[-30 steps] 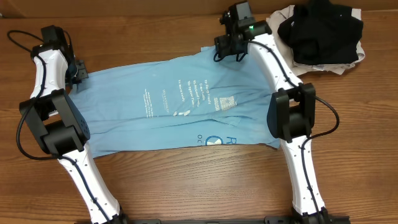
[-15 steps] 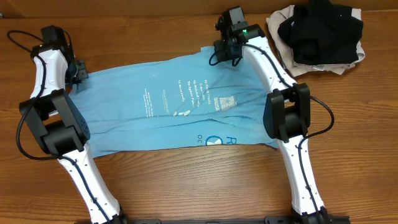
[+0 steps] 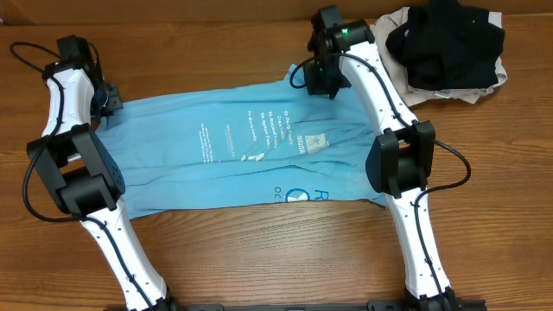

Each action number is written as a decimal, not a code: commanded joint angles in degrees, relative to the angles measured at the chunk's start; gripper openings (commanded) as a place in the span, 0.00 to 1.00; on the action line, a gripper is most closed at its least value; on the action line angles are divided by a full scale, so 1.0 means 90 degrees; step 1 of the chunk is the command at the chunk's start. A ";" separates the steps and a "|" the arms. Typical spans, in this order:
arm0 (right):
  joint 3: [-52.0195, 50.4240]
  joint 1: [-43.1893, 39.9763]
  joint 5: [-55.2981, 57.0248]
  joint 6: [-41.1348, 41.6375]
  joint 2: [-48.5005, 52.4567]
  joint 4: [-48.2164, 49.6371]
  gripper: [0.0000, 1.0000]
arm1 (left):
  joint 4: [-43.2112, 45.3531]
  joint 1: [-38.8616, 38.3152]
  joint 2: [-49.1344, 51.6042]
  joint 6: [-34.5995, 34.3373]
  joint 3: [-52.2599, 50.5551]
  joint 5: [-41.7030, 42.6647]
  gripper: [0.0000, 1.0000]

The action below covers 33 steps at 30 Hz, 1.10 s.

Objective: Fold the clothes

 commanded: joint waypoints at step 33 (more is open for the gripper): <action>0.0338 0.0454 0.0464 0.0500 -0.0267 0.0134 0.67 | -0.0185 0.0056 0.0211 -0.0185 -0.0134 -0.0056 0.04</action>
